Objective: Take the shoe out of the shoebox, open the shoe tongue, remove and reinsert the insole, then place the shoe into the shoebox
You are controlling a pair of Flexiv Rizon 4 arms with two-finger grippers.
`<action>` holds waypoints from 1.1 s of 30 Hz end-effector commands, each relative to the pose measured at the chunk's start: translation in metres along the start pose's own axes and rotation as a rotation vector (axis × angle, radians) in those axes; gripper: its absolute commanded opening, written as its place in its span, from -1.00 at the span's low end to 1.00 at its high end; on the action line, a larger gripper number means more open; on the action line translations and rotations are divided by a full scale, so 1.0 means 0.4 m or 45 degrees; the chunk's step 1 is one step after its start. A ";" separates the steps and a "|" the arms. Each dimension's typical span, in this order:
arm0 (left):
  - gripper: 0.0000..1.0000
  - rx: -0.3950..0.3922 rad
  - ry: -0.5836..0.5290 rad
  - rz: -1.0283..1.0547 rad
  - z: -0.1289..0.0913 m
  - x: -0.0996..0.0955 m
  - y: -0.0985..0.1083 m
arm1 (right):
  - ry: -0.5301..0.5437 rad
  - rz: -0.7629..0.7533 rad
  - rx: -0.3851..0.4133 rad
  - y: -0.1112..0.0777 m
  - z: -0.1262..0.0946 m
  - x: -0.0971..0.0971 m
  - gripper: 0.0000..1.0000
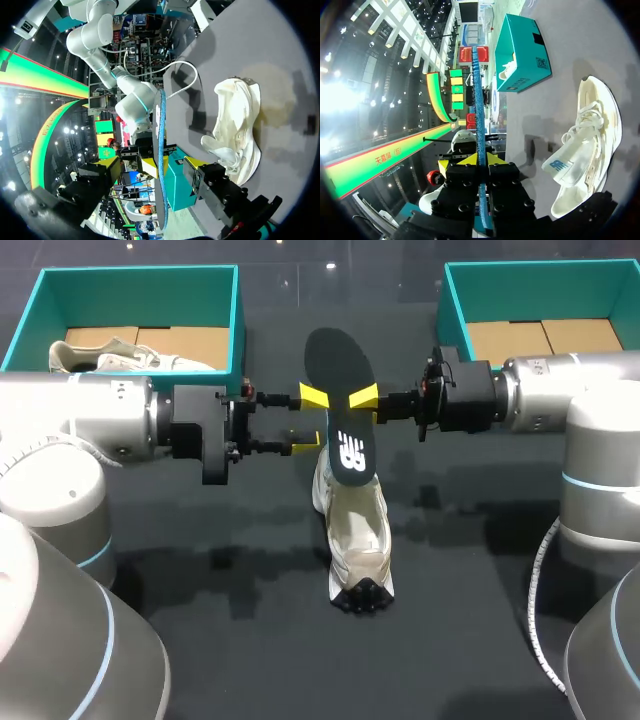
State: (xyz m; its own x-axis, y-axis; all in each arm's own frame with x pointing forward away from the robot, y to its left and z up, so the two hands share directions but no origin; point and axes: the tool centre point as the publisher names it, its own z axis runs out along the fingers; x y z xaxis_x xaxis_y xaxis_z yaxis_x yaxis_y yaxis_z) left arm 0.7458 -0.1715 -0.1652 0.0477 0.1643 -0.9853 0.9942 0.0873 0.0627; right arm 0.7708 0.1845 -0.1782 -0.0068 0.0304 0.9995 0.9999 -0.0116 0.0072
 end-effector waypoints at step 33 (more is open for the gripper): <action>1.00 0.049 0.941 -0.080 -0.098 -0.132 0.147 | 0.021 0.034 -0.038 -0.045 0.010 -0.050 -1.00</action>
State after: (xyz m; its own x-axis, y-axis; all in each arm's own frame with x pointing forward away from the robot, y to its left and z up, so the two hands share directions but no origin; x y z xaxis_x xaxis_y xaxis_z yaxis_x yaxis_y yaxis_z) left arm 0.7795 -0.1206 -0.1236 0.0170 0.4839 -0.8749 0.9973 0.0539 0.0492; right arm 0.7540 0.1876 -0.1986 0.0183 0.0109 0.9998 0.9990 -0.0411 -0.0179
